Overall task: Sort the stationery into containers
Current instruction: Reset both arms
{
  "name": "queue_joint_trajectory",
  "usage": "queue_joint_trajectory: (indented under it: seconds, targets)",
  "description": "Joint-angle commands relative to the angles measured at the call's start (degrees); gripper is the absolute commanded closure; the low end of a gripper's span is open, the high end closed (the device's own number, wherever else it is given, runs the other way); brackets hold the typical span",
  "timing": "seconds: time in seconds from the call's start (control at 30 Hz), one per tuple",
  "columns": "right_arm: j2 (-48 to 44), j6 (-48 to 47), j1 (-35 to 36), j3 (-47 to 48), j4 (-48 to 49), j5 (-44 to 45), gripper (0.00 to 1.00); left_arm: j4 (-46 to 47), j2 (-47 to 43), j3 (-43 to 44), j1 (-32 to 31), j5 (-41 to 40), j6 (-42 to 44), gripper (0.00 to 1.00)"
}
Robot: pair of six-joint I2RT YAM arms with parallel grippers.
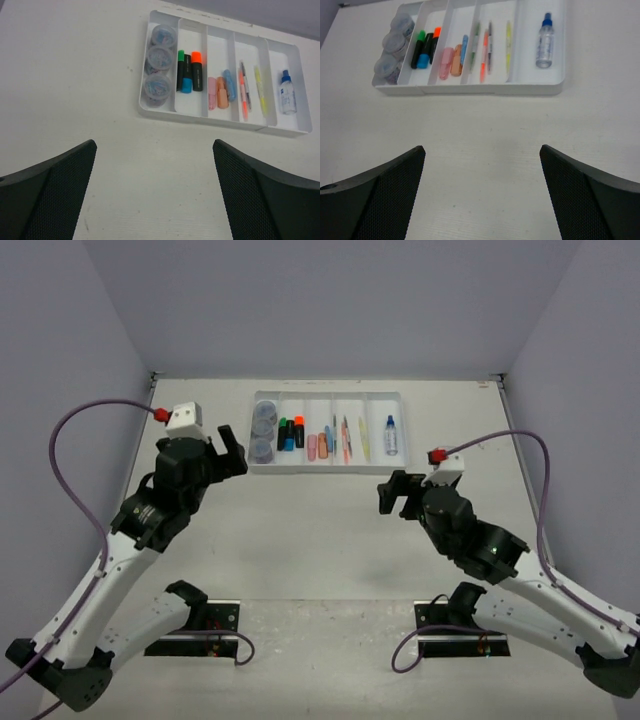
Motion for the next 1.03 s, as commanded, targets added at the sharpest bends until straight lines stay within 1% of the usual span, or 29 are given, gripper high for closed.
queue_joint_trajectory:
  seconds: [0.0, 0.07, 0.1, 0.2, 0.23, 0.3, 0.37, 0.43, 0.6, 0.87, 1.0]
  targets:
    - [-2.3, 4.0, 0.1, 5.3, -11.7, 14.5, 0.01, -3.6, -4.4, -3.7, 0.1, -2.8, 4.7, 0.00]
    - [-4.0, 4.5, 0.0, 6.3, -14.4, 18.9, 0.01, -0.7, -8.5, -7.2, 0.1, -5.9, 8.9, 0.00]
    - [-4.2, 4.8, 0.1, 6.5, -14.7, 19.5, 0.01, 0.2, -9.3, -9.2, -0.1, -6.4, 9.8, 0.00]
    - [-6.8, 5.6, 0.0, 5.9, -15.8, 20.6, 0.01, 8.1, -16.3, -16.5, 0.2, -11.5, 9.1, 0.00]
    - [-7.4, 5.8, 0.0, 5.5, -15.8, 20.9, 0.01, 10.1, -17.7, -18.5, 0.8, -10.8, 9.8, 0.00]
    - [-8.7, 6.6, 0.0, 4.1, -15.7, 21.3, 0.01, 12.8, -20.7, -21.3, 4.2, -6.9, 10.8, 0.00]
    - [-9.4, 6.7, 0.1, 2.4, -15.5, 21.8, 0.01, 13.3, -22.4, -21.6, 7.3, -5.0, 10.6, 0.00]
    - [-9.7, 7.1, 0.0, 1.7, -15.5, 22.3, 0.01, 13.4, -22.7, -21.8, 8.2, -4.7, 10.6, 0.00]
    - [-8.9, 8.2, 0.0, 1.2, -15.5, 22.1, 0.01, 13.7, -21.3, -21.9, 8.2, -2.4, 11.3, 0.00]
    - [-6.5, 8.4, 0.0, 1.7, -15.6, 22.9, 0.01, 13.6, -22.0, -22.1, 8.2, -2.8, 11.1, 0.00]
    - [-6.7, 8.2, 0.1, 1.7, -15.3, 22.8, 0.01, 13.6, -22.0, -22.0, 8.2, -2.8, 11.2, 0.00]
